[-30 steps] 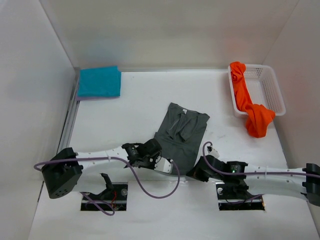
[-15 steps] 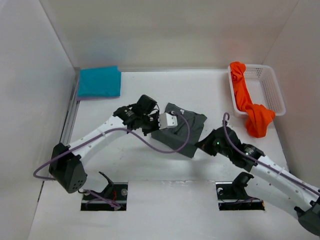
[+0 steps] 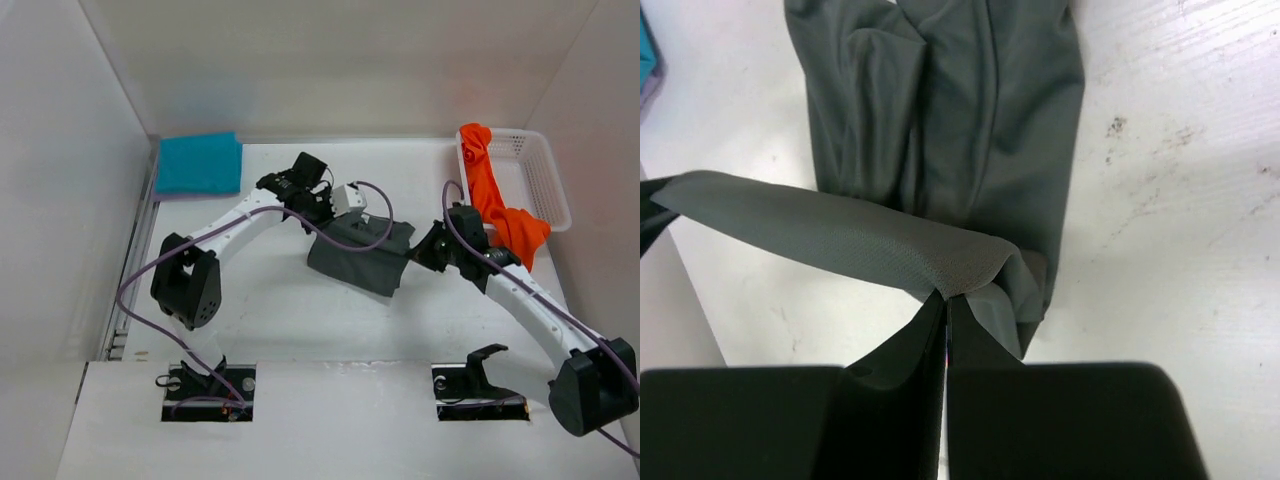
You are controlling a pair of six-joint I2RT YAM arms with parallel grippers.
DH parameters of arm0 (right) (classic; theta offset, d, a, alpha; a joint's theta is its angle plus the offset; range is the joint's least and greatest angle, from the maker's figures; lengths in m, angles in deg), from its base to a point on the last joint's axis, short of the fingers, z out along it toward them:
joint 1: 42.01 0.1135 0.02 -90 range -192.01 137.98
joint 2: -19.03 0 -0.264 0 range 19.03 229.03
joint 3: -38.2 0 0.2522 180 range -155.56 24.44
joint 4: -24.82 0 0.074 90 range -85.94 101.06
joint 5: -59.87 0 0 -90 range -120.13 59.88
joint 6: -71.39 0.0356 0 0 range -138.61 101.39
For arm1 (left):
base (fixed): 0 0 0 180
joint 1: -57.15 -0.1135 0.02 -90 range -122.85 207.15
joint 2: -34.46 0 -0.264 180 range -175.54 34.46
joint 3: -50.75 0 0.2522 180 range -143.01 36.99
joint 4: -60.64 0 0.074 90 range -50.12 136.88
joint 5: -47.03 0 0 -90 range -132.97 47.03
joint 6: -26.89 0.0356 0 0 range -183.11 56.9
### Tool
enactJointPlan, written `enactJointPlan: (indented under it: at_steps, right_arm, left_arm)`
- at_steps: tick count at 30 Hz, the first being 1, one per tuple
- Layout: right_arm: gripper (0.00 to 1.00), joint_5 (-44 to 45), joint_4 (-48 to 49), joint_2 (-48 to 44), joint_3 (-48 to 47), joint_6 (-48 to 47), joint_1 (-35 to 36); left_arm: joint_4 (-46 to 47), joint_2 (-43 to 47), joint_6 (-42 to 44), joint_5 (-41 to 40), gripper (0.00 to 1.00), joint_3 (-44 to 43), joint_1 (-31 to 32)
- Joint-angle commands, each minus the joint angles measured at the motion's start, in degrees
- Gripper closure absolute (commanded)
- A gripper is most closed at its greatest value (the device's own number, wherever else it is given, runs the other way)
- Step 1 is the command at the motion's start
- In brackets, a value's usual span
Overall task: Fold and stack the t-shirts
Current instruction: Grab one side of the 2/3 rectangular tshirt with both arms
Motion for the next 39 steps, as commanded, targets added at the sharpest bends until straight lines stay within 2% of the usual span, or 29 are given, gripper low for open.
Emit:
enactJointPlan:
  at_steps: [1,8,17,24,30,33,36,39]
  right_arm:
    - [0.99,-1.8,4.7,2.3,-2.0,-3.0,-2.7]
    - [0.99,-3.5,8.1,8.8,-6.7,-3.2,-5.3]
    - [0.99,-3.2,8.0,16.0,-12.6,-4.6,-7.0]
    - [0.99,-2.5,9.0,19.6,-13.0,-5.1,-9.2]
    - [0.98,-1.7,11.3,22.6,-13.0,-5.0,-10.6]
    - [0.93,-0.3,12.8,25.4,-14.8,-5.1,-11.3]
    - [0.81,2.5,13.7,29.3,-18.1,-6.4,-12.2]
    - [0.65,5.5,15.9,33.9,-23.0,-11.3,-12.3]
  left_arm:
    - [2.1,-2.0,-0.5,0.3,0.98,-4.4,-1.3]
    - [7.0,-4.3,-3.8,0.2,0.98,-8.8,-3.0]
    - [10.9,-7.4,-5.0,0.1,0.96,-11.3,-2.5]
    - [12.2,-12.7,-4.7,-0.2,0.94,-15.4,-2.3]
    - [17.0,-18.1,-5.1,-0.6,0.93,-19.0,-2.1]
    - [19.3,-20.7,-5.2,-0.9,0.89,-20.7,-1.7]
    - [23.4,-23.7,-5.2,-3.0,0.81,-22.6,-1.9]
    - [27.4,-26.8,-4.7,-7.5,0.6,-25.8,-2.8]
